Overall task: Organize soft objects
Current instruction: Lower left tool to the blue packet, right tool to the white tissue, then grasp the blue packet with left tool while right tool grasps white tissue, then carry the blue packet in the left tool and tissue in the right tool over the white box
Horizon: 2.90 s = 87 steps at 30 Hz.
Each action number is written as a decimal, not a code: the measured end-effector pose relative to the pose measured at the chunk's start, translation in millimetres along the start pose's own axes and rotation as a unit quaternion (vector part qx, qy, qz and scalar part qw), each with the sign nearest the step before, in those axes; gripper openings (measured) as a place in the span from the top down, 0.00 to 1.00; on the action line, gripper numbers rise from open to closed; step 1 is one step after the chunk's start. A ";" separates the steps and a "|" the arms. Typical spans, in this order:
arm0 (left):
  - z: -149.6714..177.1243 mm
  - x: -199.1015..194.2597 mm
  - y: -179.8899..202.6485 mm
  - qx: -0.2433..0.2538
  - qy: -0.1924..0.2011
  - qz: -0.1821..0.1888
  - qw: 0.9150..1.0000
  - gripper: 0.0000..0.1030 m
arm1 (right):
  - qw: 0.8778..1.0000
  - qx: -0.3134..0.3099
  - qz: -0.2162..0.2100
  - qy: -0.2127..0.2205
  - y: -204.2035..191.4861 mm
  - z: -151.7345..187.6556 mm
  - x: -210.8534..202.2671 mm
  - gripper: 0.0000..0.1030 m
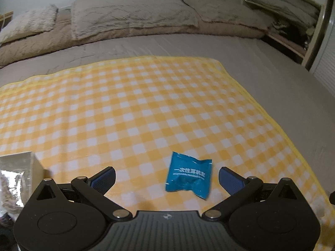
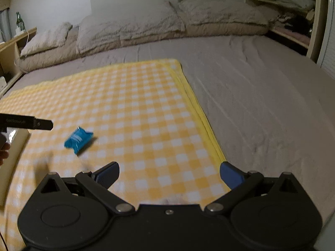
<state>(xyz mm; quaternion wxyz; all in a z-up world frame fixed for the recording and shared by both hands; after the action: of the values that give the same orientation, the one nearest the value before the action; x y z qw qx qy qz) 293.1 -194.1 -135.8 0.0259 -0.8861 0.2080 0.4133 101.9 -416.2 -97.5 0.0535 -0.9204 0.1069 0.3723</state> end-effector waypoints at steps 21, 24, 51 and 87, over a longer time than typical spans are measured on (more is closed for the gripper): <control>9.9 52.7 26.3 0.074 -0.007 0.042 0.996 0.11 | 0.987 -0.112 -0.068 -0.097 -4.8 47.1 23.1 0.31; 11.7 62.2 30.8 0.080 -0.010 0.043 0.996 0.12 | 0.985 -0.118 -0.064 -0.110 -5.3 49.9 26.5 0.31; 6.2 50.8 25.5 0.085 0.003 0.024 0.996 0.48 | 0.983 -0.133 -0.056 -0.112 -10.2 36.2 30.2 0.69; 11.8 -144.8 -74.8 0.017 0.096 -0.038 0.994 0.48 | 0.985 -0.139 -0.106 -0.007 -131.8 -38.8 -14.4 0.69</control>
<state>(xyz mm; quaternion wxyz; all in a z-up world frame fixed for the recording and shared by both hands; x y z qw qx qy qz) 231.0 -73.1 -45.4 0.0365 -0.9286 0.1824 0.3210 149.2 -292.8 -57.2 -0.0349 -0.9224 -0.0449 0.3819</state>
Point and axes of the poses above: each gripper's, at about its wrist camera, not at the fingertips, and x roughly the way its jaws point, y to its right, z to its underside, the point moved 5 cm from there along x, roughly the way its jaws point, and after that the axes turned 1 degree about z, right-handed, at the moved point
